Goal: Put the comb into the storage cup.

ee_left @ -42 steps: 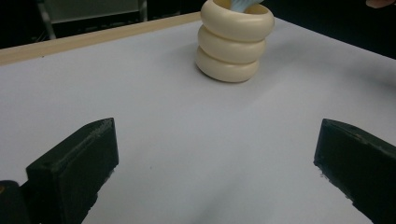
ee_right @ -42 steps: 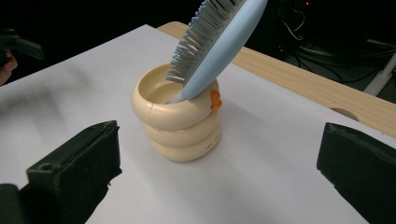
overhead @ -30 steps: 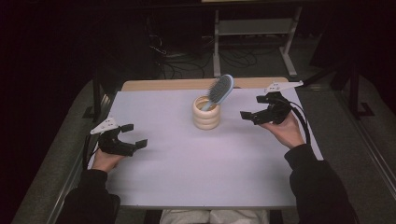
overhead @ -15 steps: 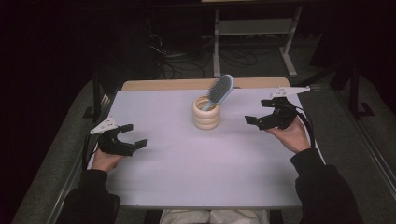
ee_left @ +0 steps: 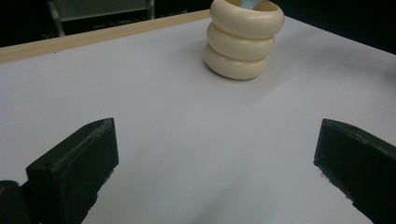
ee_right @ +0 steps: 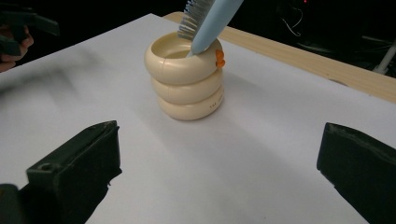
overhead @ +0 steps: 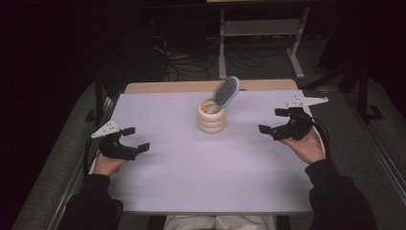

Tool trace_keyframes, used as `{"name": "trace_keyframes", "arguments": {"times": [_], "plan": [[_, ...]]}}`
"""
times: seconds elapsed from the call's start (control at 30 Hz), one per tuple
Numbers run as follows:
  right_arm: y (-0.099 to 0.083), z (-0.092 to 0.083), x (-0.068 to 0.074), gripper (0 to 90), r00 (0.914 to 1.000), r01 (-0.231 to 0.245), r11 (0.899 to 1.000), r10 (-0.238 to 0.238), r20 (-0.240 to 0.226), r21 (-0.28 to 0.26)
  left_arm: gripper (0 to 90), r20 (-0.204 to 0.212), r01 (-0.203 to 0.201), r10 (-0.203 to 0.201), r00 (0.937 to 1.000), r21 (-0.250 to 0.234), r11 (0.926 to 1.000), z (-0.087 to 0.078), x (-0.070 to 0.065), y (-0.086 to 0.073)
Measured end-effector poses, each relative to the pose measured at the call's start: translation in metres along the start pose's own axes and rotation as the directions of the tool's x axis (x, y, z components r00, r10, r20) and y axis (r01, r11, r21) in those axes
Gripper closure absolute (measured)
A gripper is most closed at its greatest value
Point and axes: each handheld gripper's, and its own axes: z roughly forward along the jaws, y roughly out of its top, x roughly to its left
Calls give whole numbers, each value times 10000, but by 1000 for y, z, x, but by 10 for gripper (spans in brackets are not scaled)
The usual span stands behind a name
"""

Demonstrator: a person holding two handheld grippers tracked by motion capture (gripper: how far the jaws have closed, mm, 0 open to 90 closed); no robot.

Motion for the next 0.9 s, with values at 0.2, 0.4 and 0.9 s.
{"name": "trace_keyframes", "arguments": {"times": [0.2,0.4,0.9], "plan": [[-16,-6,-2,0,9999,-104,9999,104,67,-6,0,-65,-49,49,10000,30,10000,-1,0,0],[-25,-11,-5,0,9995,-229,9997,229,200,-15,0,-205,21,-22,9998,-12,10000,-3,2,-2],[-54,-28,-7,0,9976,-376,9992,383,576,-132,0,-487,230,-245,9985,-312,9992,-13,6,-6]]}}
